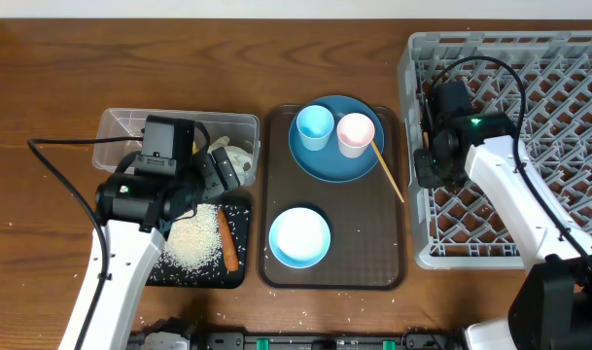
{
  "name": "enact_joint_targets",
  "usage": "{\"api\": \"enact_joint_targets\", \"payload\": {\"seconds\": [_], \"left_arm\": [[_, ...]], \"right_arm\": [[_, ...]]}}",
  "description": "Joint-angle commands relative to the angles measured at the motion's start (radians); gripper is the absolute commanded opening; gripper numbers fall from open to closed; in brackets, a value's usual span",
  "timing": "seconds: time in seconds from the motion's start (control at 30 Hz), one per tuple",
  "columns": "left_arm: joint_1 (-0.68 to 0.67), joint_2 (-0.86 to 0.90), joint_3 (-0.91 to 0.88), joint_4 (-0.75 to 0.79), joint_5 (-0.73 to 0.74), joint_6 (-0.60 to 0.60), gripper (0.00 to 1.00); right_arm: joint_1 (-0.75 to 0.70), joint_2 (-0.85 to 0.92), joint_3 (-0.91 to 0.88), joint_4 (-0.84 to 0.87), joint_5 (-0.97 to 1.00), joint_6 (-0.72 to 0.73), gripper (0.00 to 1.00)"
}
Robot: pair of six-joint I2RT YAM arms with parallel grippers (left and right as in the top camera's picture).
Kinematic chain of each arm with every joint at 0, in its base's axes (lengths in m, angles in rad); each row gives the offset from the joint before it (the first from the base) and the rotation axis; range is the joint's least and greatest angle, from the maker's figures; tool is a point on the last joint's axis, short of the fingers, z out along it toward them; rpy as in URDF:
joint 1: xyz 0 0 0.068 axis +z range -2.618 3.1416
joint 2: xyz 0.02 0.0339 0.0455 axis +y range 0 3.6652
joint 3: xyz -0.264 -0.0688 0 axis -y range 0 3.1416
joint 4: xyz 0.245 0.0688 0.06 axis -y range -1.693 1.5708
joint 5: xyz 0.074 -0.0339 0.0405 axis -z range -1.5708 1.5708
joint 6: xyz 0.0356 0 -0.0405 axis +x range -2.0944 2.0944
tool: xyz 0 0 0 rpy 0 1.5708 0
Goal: Sort waste into correct bins and load items into the dishwasher rack
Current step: 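Carry the chopstick right and insert it upright into the gray rack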
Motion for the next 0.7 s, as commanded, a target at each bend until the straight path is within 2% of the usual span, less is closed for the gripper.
{"api": "enact_joint_targets", "payload": {"seconds": [0.0,0.03,0.1,0.43,0.67], "left_arm": [[0.004,0.005,0.014,0.002,-0.016,0.01,0.96],[0.004,0.005,0.014,0.002,-0.016,0.01,0.96],[0.004,0.005,0.014,0.002,-0.016,0.01,0.95],[0.004,0.005,0.014,0.002,-0.016,0.01,0.95],[0.004,0.005,0.014,0.002,-0.016,0.009,0.96]], "right_arm": [[-0.013,0.008,0.001,0.002,0.011,-0.006,0.27],[-0.013,0.008,0.001,0.002,0.011,-0.006,0.32],[-0.013,0.008,0.001,0.002,0.011,-0.006,0.35],[-0.013,0.008,0.05,-0.032,-0.006,0.025,0.31],[0.0,0.006,0.16,-0.114,-0.178,0.024,0.31]]}}
